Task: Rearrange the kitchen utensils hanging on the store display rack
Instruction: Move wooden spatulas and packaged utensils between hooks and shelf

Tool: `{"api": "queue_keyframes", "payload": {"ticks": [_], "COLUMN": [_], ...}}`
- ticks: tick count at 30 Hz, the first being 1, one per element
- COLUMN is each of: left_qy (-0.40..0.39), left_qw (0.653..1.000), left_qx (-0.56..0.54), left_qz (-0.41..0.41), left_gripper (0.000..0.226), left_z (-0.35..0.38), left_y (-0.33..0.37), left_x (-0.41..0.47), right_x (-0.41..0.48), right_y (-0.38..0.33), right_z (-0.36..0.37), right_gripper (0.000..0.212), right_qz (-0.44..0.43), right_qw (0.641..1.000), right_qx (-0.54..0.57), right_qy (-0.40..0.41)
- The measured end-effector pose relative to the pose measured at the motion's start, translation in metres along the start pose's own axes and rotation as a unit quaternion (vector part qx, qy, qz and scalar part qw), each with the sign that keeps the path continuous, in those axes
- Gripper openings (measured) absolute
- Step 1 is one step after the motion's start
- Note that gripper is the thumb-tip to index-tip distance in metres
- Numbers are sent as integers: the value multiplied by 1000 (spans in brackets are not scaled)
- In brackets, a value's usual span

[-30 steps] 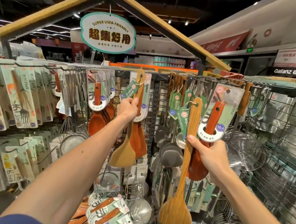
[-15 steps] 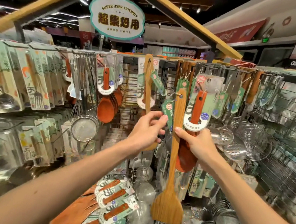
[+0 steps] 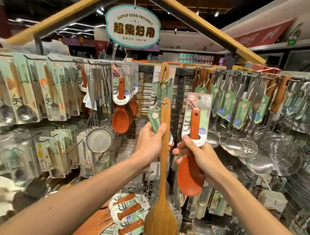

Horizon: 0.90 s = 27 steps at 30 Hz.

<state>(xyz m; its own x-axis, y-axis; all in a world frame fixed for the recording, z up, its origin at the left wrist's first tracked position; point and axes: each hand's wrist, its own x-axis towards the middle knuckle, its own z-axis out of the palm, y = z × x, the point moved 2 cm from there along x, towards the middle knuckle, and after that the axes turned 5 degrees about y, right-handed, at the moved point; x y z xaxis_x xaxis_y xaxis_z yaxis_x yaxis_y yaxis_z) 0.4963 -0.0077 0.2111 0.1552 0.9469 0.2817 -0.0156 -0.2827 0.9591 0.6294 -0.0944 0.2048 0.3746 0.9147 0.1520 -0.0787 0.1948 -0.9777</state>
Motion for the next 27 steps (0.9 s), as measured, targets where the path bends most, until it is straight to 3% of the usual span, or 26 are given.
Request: {"api": "queue_keyframes", "payload": {"ticks": [2, 6, 10, 15, 20, 27], "left_qy": [21, 41, 47, 44, 46, 69], "left_qw": [1000, 999, 997, 997, 998, 990], "left_qx": [-3, -9, -11, -18, 23, 121], "left_qz": [20, 21, 57, 61, 45, 28], "left_gripper": [22, 58, 67, 69, 68, 60], "left_z": [-4, -2, 6, 19, 25, 26], "left_y": [10, 37, 55, 64, 51, 42], "left_x": [15, 51, 74, 95, 107, 133], "right_x": [3, 13, 18, 24, 25, 27], "right_y": [-2, -6, -15, -21, -29, -28], "right_z": [-1, -1, 5, 8, 6, 1], "right_gripper": [31, 35, 36, 39, 56, 33], "right_qz": [3, -25, -41, -32, 28, 14], "right_qw": [1000, 998, 997, 997, 999, 1000], "right_qx": [-12, -57, -62, -67, -33, -5], "right_qy": [-4, -9, -14, -13, 0, 21]}}
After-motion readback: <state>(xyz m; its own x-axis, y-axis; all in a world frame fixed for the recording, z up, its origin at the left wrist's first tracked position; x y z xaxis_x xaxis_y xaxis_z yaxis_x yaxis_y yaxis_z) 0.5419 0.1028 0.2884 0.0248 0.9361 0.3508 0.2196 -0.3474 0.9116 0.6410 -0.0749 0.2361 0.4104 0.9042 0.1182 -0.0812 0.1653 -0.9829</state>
